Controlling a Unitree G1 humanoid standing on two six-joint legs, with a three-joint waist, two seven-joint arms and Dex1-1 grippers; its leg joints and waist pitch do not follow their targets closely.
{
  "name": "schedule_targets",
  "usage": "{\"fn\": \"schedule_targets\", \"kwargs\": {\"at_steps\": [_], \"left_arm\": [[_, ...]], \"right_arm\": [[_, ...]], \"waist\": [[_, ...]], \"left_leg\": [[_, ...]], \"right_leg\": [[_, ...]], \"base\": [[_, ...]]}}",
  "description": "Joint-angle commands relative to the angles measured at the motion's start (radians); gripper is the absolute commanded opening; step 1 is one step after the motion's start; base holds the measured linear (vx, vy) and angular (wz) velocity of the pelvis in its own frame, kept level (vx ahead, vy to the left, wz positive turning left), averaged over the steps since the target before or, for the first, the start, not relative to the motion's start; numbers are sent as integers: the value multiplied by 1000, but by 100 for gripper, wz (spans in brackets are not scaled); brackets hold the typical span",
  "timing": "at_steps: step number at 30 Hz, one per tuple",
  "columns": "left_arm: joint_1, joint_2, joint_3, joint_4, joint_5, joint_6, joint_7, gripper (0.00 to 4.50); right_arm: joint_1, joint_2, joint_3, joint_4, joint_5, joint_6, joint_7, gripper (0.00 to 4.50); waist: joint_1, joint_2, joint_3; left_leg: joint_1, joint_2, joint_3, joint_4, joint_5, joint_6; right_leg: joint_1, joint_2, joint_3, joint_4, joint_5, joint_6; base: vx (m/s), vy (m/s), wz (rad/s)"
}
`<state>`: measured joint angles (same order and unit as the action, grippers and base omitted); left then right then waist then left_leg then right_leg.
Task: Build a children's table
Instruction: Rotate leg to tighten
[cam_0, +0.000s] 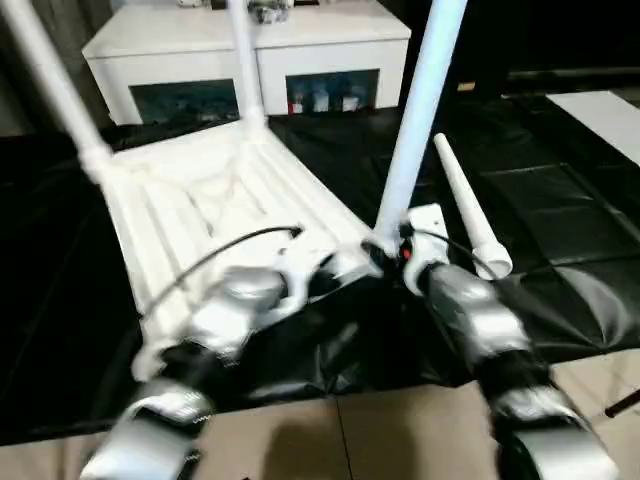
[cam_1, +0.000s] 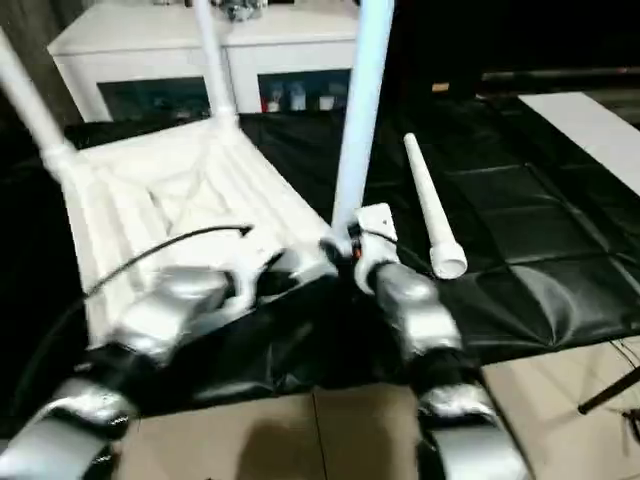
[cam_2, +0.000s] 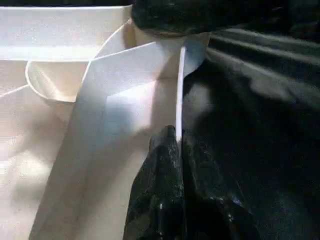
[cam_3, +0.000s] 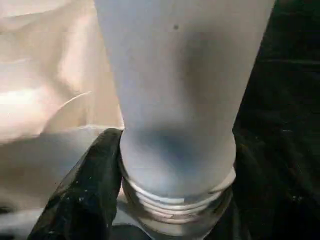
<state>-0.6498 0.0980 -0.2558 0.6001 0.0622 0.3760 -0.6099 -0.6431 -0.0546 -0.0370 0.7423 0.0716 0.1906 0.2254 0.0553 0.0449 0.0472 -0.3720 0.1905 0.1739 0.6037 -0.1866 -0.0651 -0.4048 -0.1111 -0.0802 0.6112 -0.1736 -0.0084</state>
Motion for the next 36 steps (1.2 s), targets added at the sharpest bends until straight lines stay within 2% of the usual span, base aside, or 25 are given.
{"fn": "schedule_targets", "kwargs": {"at_steps": [1, 3, 4, 8, 9, 10, 12, 14, 17, 19, 20, 22, 23, 24, 26, 28, 29, 31, 34, 36], "left_arm": [[-21, -13, 66, 26, -1, -18, 140, 0], [-32, -12, 63, 38, 7, -25, 140, 0], [-27, 4, 54, 26, 9, -28, 110, 0], [-14, 28, 37, 4, 8, -38, 63, 0], [-4, 42, 32, -10, 5, -30, 39, 0], [-4, 42, 32, -10, 5, -30, 39, 0], [40, 102, 0, -68, -4, -49, -88, 0], [46, 112, -6, -75, -4, -64, -111, 0], [107, 187, -36, -164, -53, -140, -303, 0], [138, 233, -52, -229, -87, -118, -402, 0], [138, 233, -52, -229, -87, -118, -402, 0], [148, 283, -73, -271, -109, -82, -474, 0], [149, 290, -75, -277, -110, -78, -484, 0], [151, 295, -72, -286, -120, -71, -496, 0], [153, 296, -67, -292, -126, -69, -505, 0], [150, 298, -60, -293, -125, -80, -514, 0], [150, 298, -60, -292, -125, -80, -514, 0], [148, 300, -59, -288, -123, -84, -515, 0], [145, 303, -59, -288, -127, -80, -513, 0], [143, 304, -57, -287, -129, -78, -511, 0]], "right_arm": [[22, 63, 22, 47, 27, 26, 0, 272], [17, 85, 36, 39, 22, -3, 23, 272], [28, 83, 54, 5, 19, -31, 70, 328], [38, 66, 62, -24, 18, -48, 102, 359], [38, 52, 60, -32, 19, -55, 118, 370], [38, 52, 60, -32, 19, -55, 118, 378], [45, -21, 63, -82, 26, -60, 216, 378], [47, -36, 67, -89, 28, -62, 236, 378], [81, -145, 109, -149, 29, -84, 415, 378], [109, -212, 141, -198, 39, -95, 552, 378], [109, -212, 141, -198, 39, -95, 552, 378], [164, -300, 195, -281, 54, -96, 749, 378], [170, -311, 200, -290, 56, -93, 771, 378], [173, -327, 204, -291, 59, -93, 803, 378], [173, -336, 207, -291, 62, -92, 823, 378], [155, -351, 219, -267, 55, -107, 851, 378], [155, -351, 219, -267, 55, -107, 851, 378], [146, -353, 227, -256, 49, -113, 859, 378], [139, -354, 233, -249, 46, -110, 875, 378], [128, -345, 227, -233, 48, -106, 875, 361]], "waist": [[0, -13, -68], [2, -16, -69], [3, -17, -70], [1, -17, -67], [-7, -14, -67], [-15, -16, -67], [-16, -15, -67], [-12, -12, -70], [-6, -9, -71], [1, -7, -70], [1, -7, -70], [14, -8, -68], [18, -8, -67], [18, -14, -65], [21, -11, -64], [22, -15, -61], [22, -15, -62], [22, -17, -64], [23, -17, -68], [24, -19, -68]], "left_leg": [[10, 21, -4, -77, -224, 18], [8, 21, -5, -78, -207, 32], [6, 20, -4, -77, -192, 42], [0, 20, -5, -78, -191, 59], [-2, 20, -8, -81, -211, 53], [-5, 20, -9, -81, -213, 50], [-3, 24, -9, -79, -205, 58], [7, 25, -3, -74, -192, 63], [4, 29, -5, -74, -167, 74], [6, 32, -3, -72, -174, 89], [6, 32, -3, -72, -174, 89], [15, 35, 1, -73, -195, 90], [15, 36, 1, -72, -194, 89], [8, 35, 2, -74, -192, 87], [10, 35, 2, -75, -206, 79], [11, 33, 1, -78, -246, 58], [11, 33, 0, -78, -244, 54], [9, 32, 0, -77, -220, 54], [7, 31, 1, -73, -173, 71], [6, 31, 2, -70, -159, 82]], "right_leg": [[50, -35, 36, -80, -246, -198], [51, -34, 38, -77, -213, -196], [52, -33, 40, -75, -190, -200], [56, -34, 39, -75, -193, -200], [58, -33, 38, -77, -226, -188], [60, -32, 37, -76, -228, -190], [56, -34, 39, -77, -216, -204], [50, -31, 43, -74, -177, -226], [53, -29, 42, -64, -112, -243], [52, -29, 44, -59, -87, -255], [52, -29, 44, -59, -87, -255], [47, -25, 45, -61, -100, -265], [46, -27, 47, -60, -100, -267], [50, -26, 48, -59, -112, -266], [46, -28, 49, -62, -139, -263], [45, -31, 51, -71, -220, -241], [45, -31, 51, -71, -224, -238], [46, -30, 51, -68, -200, -236], [47, -28, 50, -61, -139, -248], [47, -29, 50, -60, -124, -255]], "base": [[0, 0, 0], [0, 0, 0], [0, 0, 0], [0, 0, 0], [0, 0, 0], [0, 0, 0], [0, 0, 0], [0, 0, 0], [0, 0, 0], [0, 0, 0], [0, 0, 0], [0, 0, 0], [0, 0, 0], [0, 0, 0], [0, 0, 0], [0, 0, 0], [0, 0, 0], [0, 0, 0], [0, 0, 0], [0, 0, 0]]}}
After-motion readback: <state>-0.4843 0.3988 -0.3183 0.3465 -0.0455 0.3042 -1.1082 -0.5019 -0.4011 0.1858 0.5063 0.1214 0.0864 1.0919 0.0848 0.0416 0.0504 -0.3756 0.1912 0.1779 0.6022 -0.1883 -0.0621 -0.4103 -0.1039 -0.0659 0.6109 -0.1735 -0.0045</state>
